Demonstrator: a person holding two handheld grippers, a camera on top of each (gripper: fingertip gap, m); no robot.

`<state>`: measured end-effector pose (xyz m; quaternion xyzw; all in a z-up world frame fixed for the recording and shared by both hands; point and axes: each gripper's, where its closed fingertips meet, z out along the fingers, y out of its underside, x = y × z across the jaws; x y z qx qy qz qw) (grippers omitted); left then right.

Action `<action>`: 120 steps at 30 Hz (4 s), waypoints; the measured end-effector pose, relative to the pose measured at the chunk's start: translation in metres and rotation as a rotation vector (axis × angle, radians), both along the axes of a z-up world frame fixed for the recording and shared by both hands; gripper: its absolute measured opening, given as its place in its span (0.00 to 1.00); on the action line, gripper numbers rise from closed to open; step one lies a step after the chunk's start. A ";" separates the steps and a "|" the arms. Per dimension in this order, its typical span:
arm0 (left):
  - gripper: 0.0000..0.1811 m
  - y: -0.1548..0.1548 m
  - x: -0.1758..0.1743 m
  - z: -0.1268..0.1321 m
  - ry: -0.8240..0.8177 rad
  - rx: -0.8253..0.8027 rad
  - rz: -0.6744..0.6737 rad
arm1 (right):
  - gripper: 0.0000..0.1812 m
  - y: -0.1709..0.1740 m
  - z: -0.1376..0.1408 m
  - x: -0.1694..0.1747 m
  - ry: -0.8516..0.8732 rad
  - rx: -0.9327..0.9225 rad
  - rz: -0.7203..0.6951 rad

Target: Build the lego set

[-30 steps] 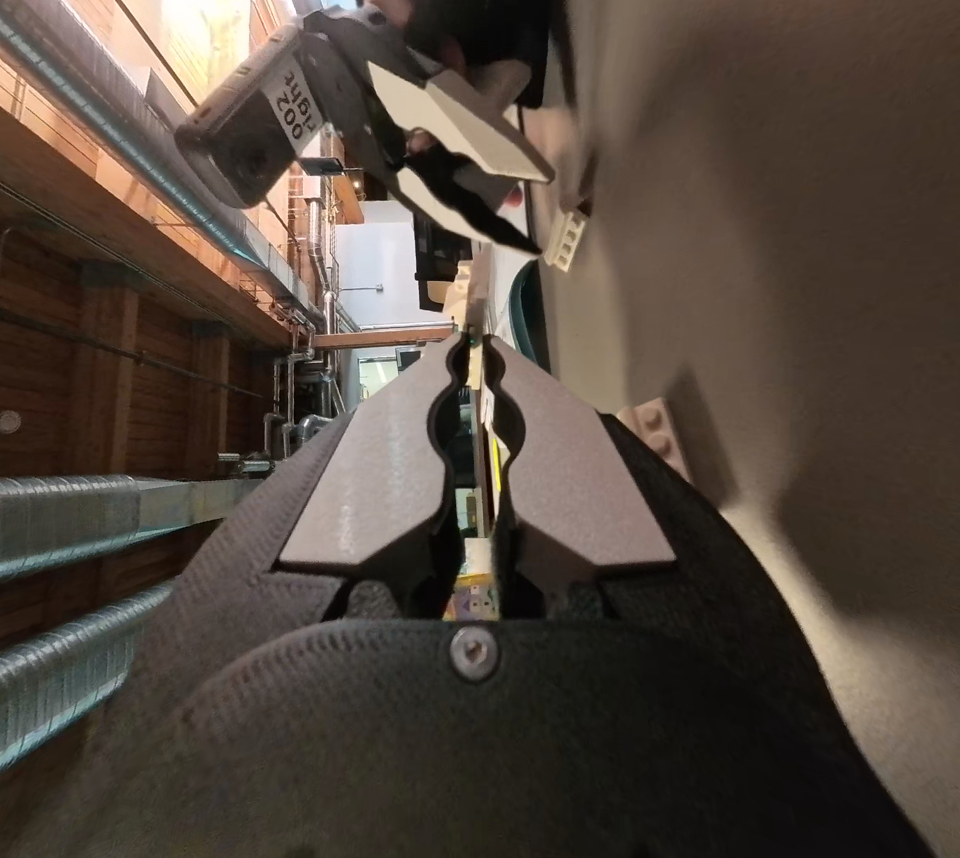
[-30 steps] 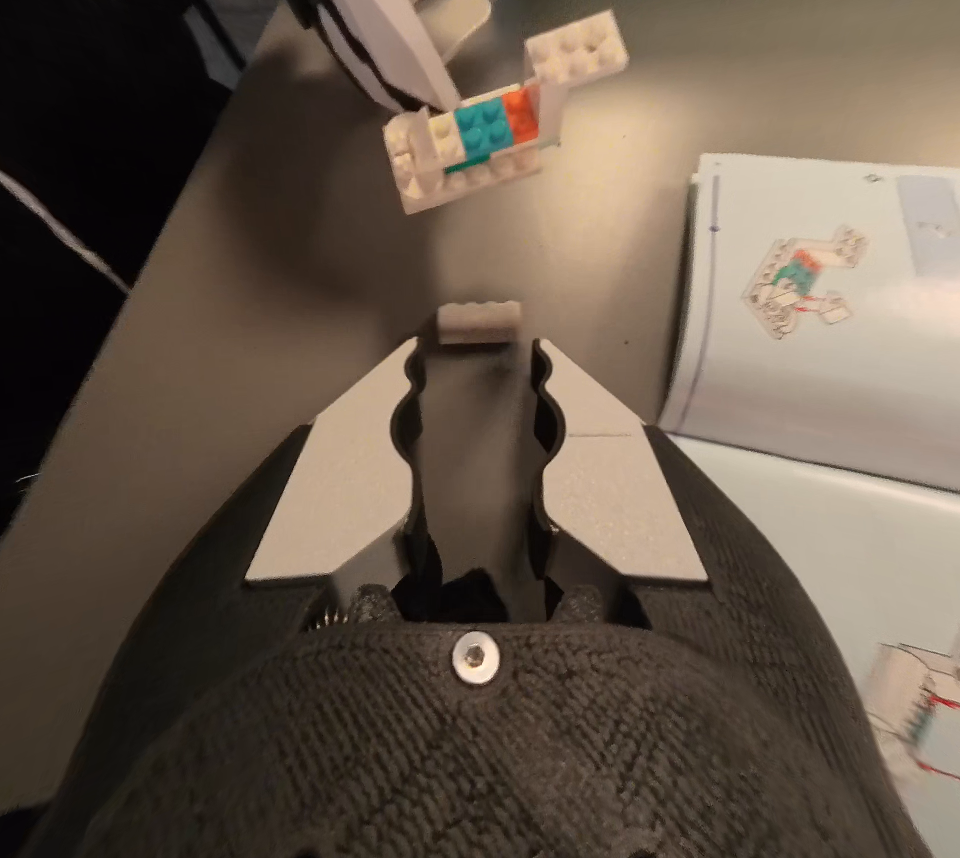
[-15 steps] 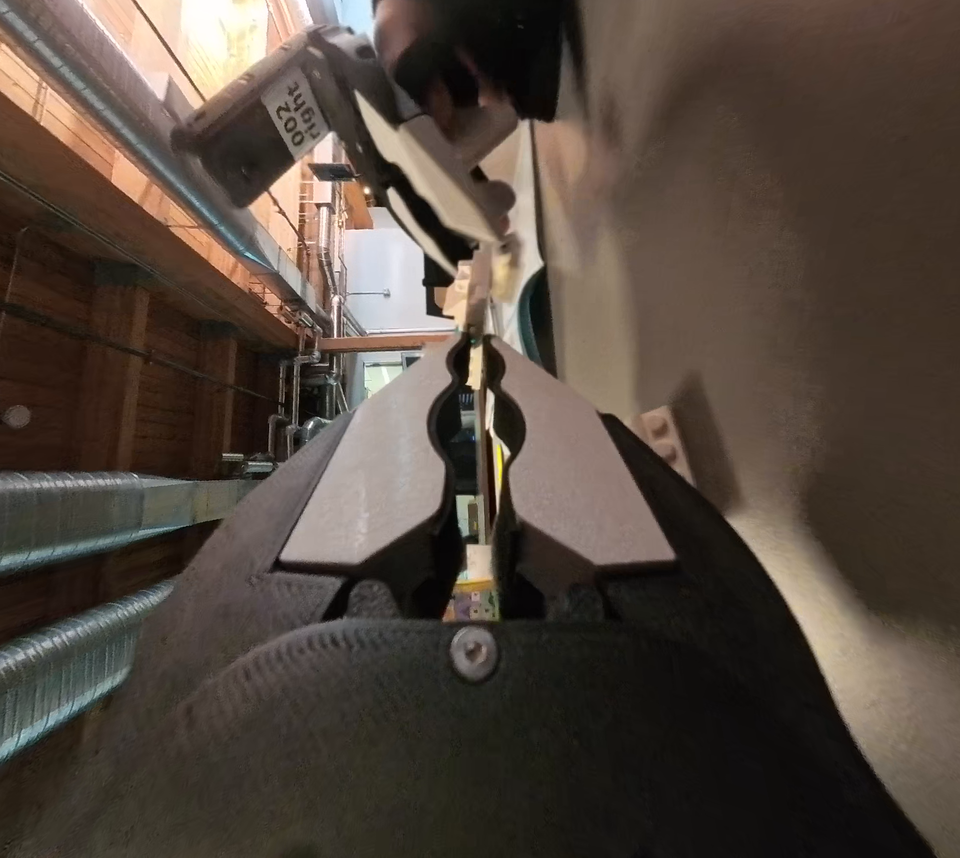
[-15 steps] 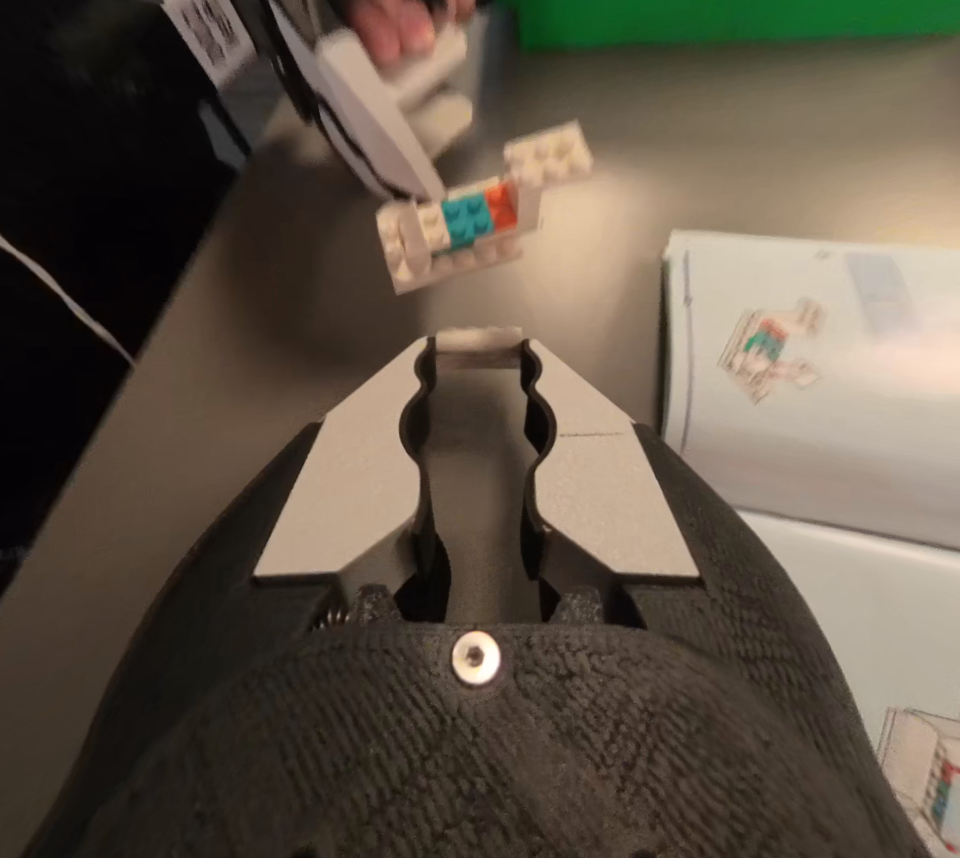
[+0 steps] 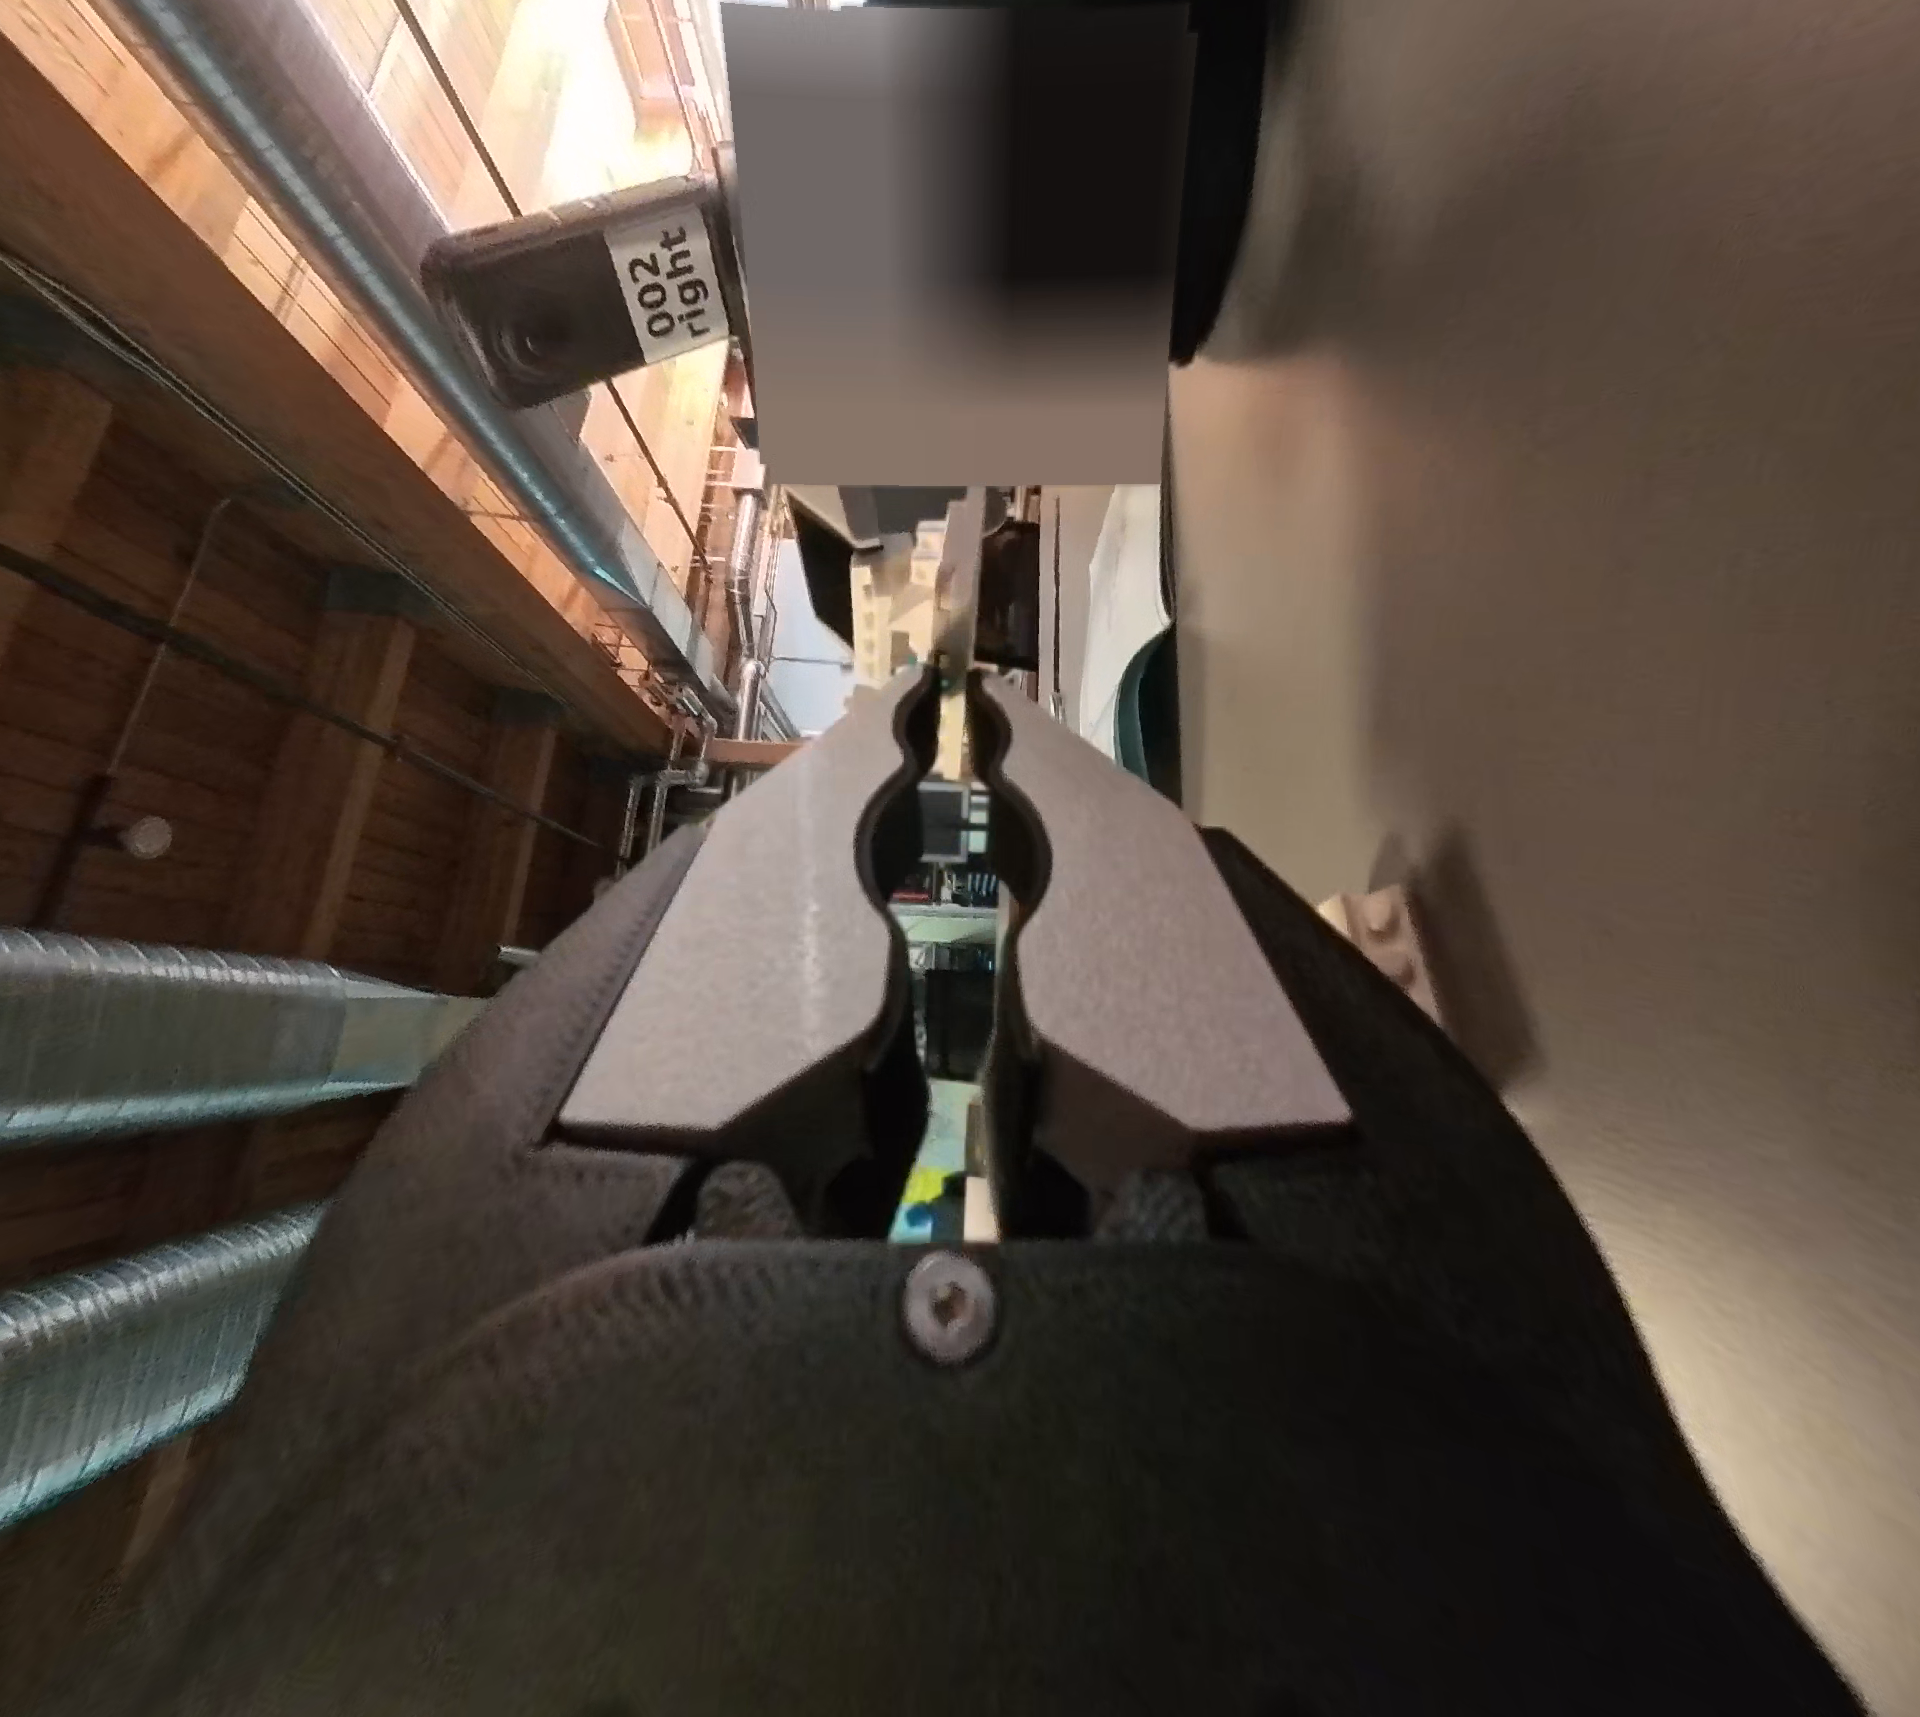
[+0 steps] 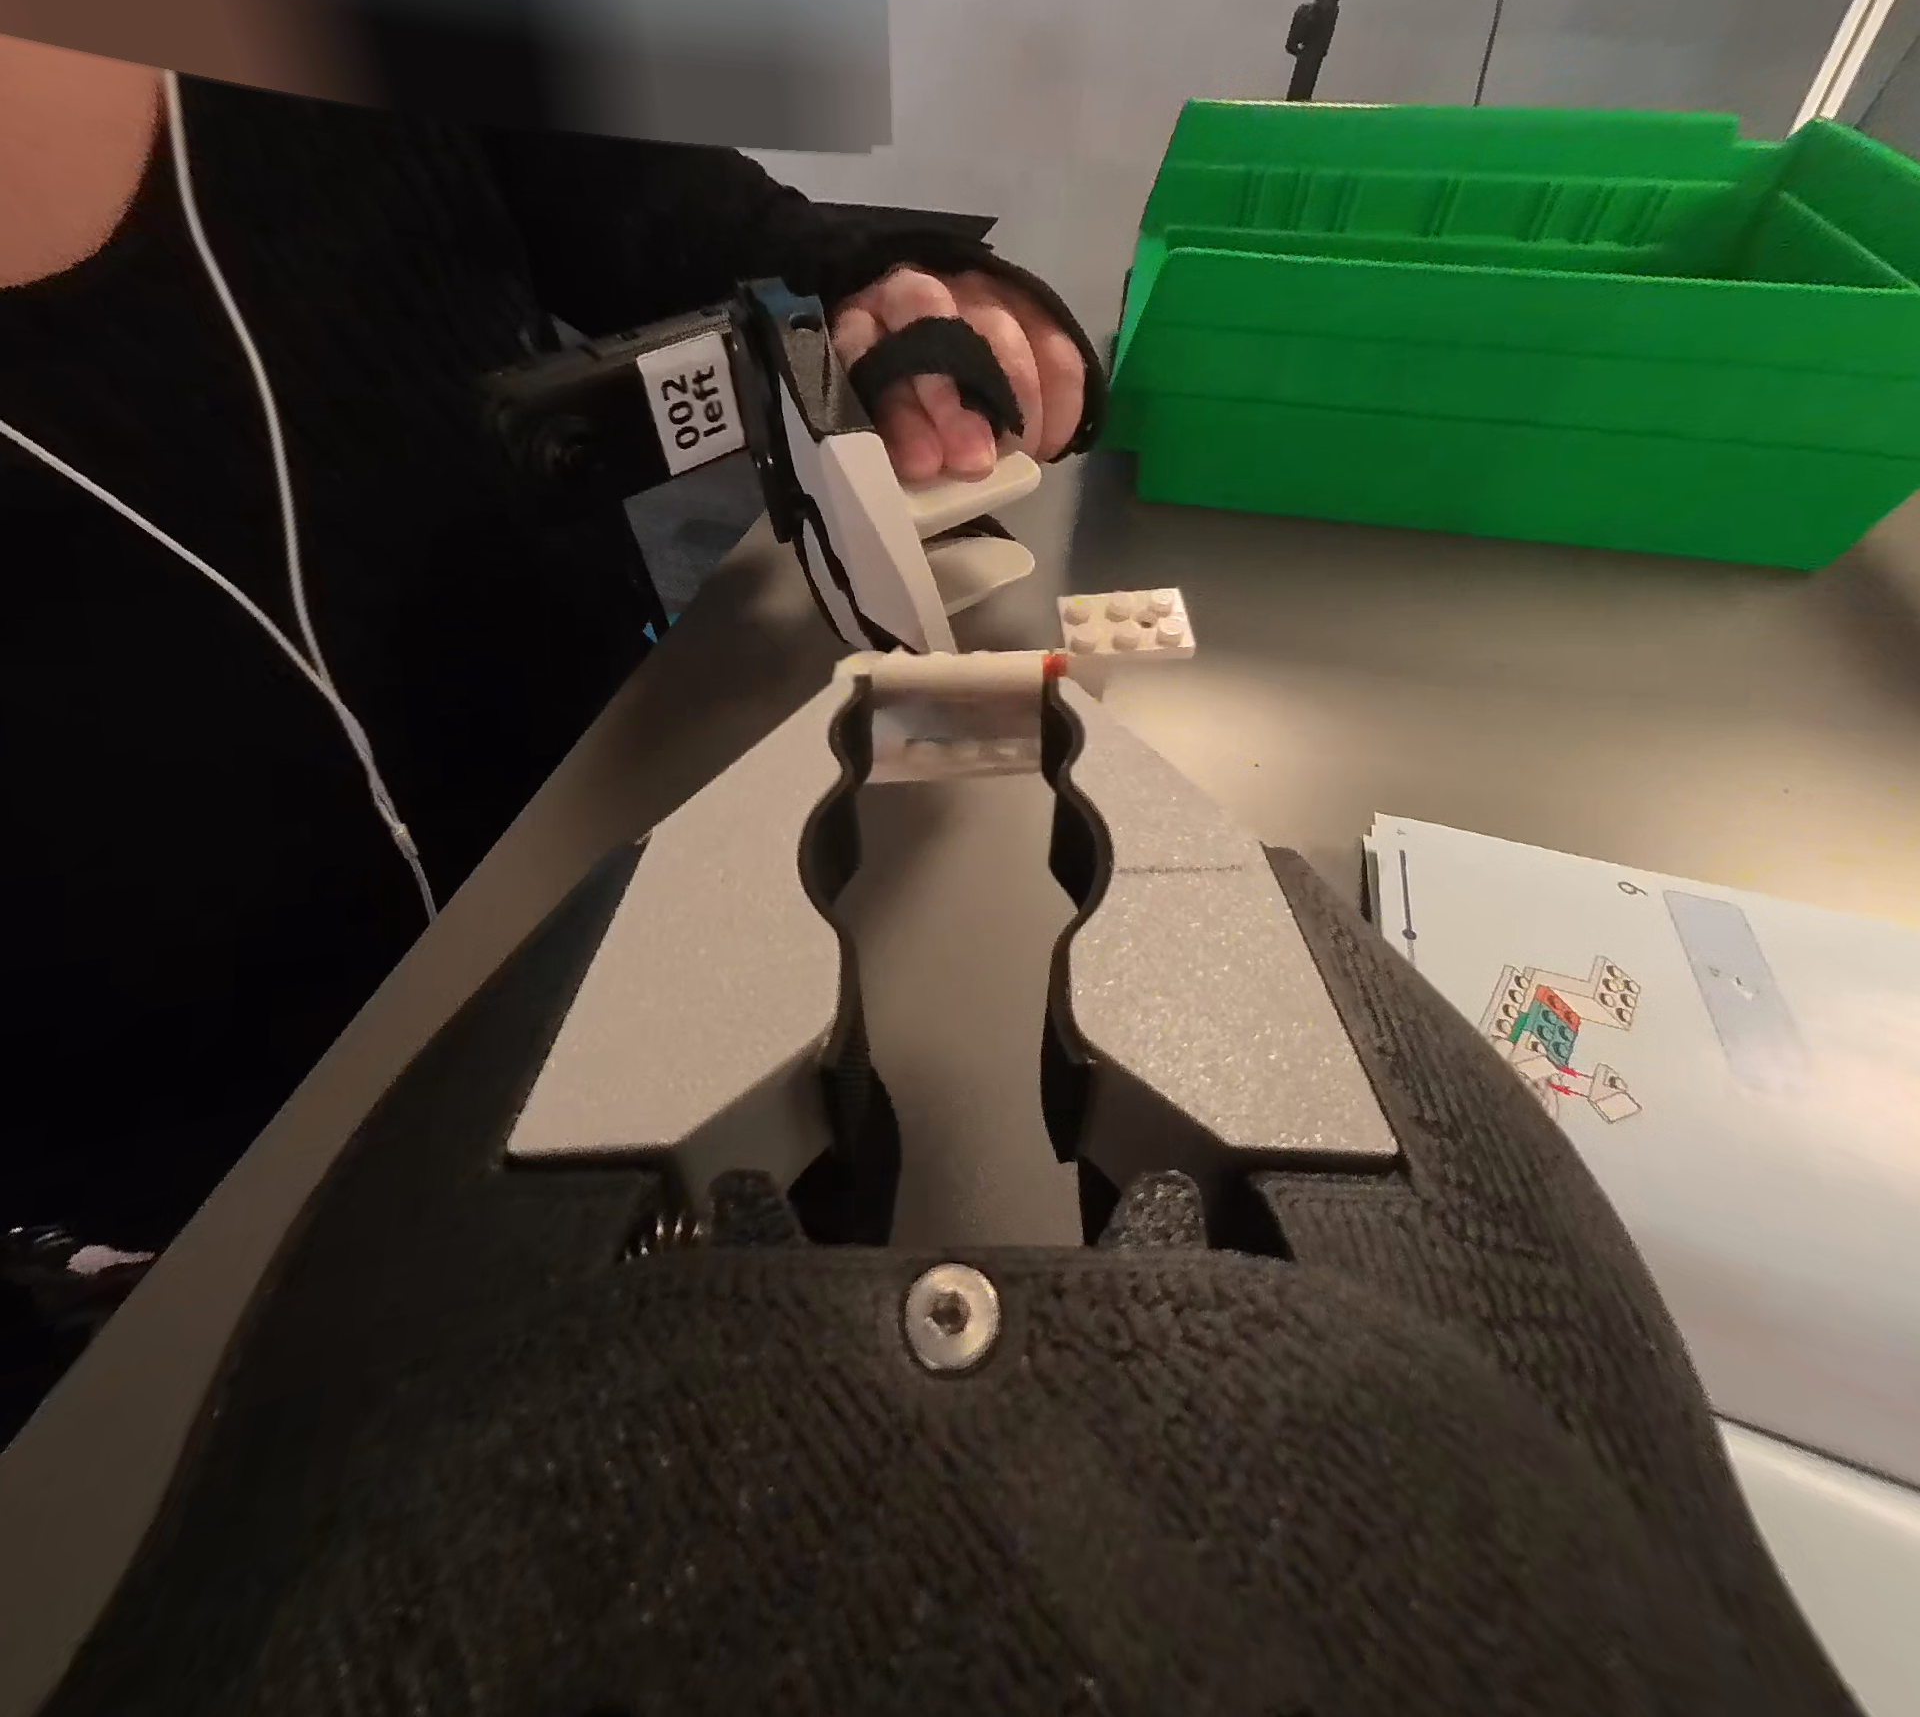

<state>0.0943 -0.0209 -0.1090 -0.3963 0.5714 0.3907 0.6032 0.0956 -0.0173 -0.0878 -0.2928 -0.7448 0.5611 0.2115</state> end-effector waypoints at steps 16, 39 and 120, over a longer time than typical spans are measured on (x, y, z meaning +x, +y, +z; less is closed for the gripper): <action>0.02 -0.007 0.008 0.005 -0.019 0.025 -0.048 | 0.17 -0.003 -0.002 0.007 -0.109 0.099 -0.041; 0.02 -0.016 0.019 0.001 0.013 0.021 -0.107 | 0.17 -0.009 -0.008 0.014 -0.139 0.121 0.009; 0.02 -0.022 0.013 0.020 -0.106 0.019 -0.132 | 0.16 -0.014 0.018 0.014 -0.275 0.283 0.032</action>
